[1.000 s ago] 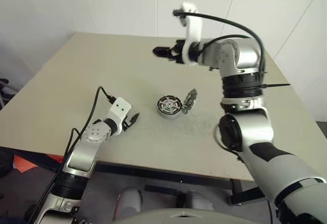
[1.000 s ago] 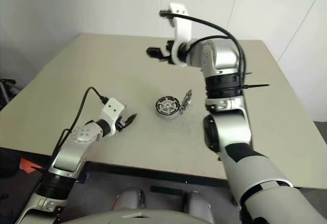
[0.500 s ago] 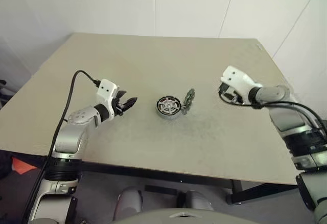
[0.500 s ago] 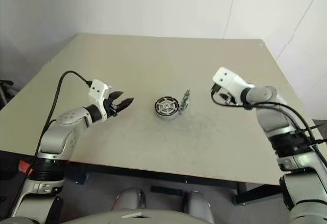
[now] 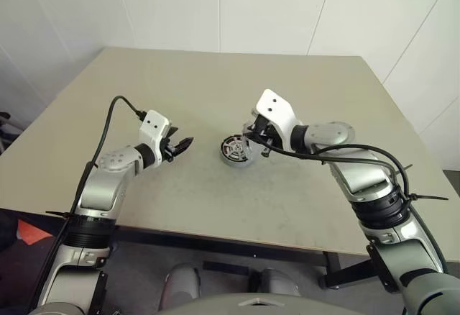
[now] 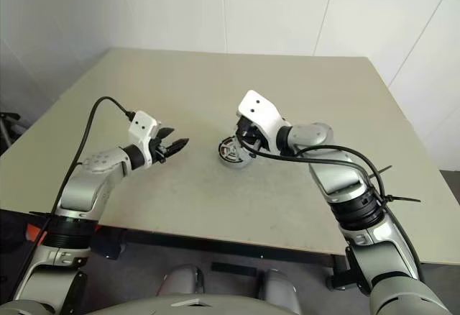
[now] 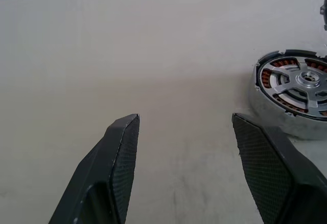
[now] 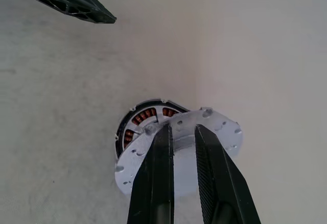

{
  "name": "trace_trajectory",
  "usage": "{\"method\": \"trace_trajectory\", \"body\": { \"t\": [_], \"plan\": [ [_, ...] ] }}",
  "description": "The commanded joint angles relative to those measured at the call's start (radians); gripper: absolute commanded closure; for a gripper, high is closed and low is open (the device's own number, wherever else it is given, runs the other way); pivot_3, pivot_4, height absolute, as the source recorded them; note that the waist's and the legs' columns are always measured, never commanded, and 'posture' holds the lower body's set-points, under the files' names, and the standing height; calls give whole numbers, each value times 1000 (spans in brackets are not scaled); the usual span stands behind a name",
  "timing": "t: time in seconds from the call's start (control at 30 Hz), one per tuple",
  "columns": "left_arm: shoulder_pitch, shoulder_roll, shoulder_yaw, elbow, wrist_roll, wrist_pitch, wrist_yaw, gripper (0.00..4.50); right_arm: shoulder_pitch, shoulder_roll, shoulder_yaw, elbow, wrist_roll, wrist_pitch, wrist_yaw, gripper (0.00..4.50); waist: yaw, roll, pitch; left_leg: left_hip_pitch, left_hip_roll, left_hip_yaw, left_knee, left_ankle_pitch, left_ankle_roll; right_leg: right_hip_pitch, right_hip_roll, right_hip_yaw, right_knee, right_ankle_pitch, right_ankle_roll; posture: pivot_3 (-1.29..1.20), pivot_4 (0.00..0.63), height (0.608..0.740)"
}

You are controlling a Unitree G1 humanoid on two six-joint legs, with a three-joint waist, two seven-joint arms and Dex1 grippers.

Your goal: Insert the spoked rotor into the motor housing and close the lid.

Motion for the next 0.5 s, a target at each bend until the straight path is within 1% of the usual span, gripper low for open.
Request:
{"method": "trace_trajectory", "body": {
  "t": [0.03, 0.23, 0.4, 0.5],
  "plan": [
    [-2, 26, 42, -29, -1, -21, 13, 1441, -28, 45, 37, 72, -14, -44, -32, 3803, -1, 0, 0, 0, 0, 0, 0, 0, 0, 0, 0, 0, 0, 0, 0, 0, 0, 740],
    [3, 45, 68, -41, -7, -14, 23, 1441, -24, 129, 59, 213, -19, -92, -77, 3803, -1, 0, 0, 0, 0, 0, 0, 0, -1, 0, 0, 0, 0, 0, 1, 0, 0, 740],
    [10, 47, 61, -53, -3, -12, 27, 1441, -28, 177, 50, 324, -25, -131, -120, 3803, -1, 0, 0, 0, 0, 0, 0, 0, -1, 0, 0, 0, 0, 1, -1, 0, 0, 740],
    [2, 45, 59, -50, -2, -12, 29, 1441, -19, 226, 27, 420, -5, -148, -142, 3803, -2, -1, 0, 0, 0, 0, 0, 1, -1, 1, 0, 0, 0, 1, -1, 0, 0, 740]
  ]
}}
